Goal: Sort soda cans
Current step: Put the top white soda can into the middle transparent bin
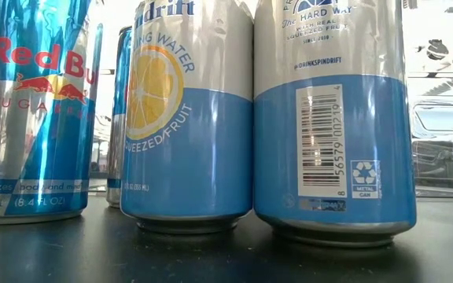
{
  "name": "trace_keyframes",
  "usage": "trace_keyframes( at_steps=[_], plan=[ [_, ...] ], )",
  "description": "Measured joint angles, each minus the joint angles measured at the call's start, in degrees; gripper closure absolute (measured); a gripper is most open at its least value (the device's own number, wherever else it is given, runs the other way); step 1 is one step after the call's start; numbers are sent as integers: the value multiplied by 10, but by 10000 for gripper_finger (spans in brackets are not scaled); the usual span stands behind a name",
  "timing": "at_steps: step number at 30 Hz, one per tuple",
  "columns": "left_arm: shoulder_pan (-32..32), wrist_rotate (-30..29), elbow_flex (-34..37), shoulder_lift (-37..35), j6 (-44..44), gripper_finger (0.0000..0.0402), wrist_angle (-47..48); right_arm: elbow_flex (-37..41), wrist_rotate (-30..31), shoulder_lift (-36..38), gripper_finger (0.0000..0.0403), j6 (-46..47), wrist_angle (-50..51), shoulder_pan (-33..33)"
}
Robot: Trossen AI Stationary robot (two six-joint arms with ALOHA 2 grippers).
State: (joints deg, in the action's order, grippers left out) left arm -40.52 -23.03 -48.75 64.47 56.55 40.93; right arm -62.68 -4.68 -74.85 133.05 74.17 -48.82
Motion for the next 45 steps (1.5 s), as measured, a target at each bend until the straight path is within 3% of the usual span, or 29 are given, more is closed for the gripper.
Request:
trace_keyframes(
  at_steps=[9, 18, 24, 31, 45],
  plan=[
    [0, 1, 0, 0, 0, 15, 0, 0, 0, 0, 156, 0, -6, 0],
    [0, 2, 0, 0, 0, 15, 0, -1, 0, 1, 151, 1, -6, 0],
    [0, 2, 0, 0, 0, 15, 0, -23, 34, 0, 150, 0, 10, 0],
    [0, 2, 0, 0, 0, 15, 0, -65, 35, 0, 150, -8, 65, -1],
    [0, 2, 0, 0, 0, 15, 0, -187, 125, 1, 150, -64, 157, -1]
  ],
)
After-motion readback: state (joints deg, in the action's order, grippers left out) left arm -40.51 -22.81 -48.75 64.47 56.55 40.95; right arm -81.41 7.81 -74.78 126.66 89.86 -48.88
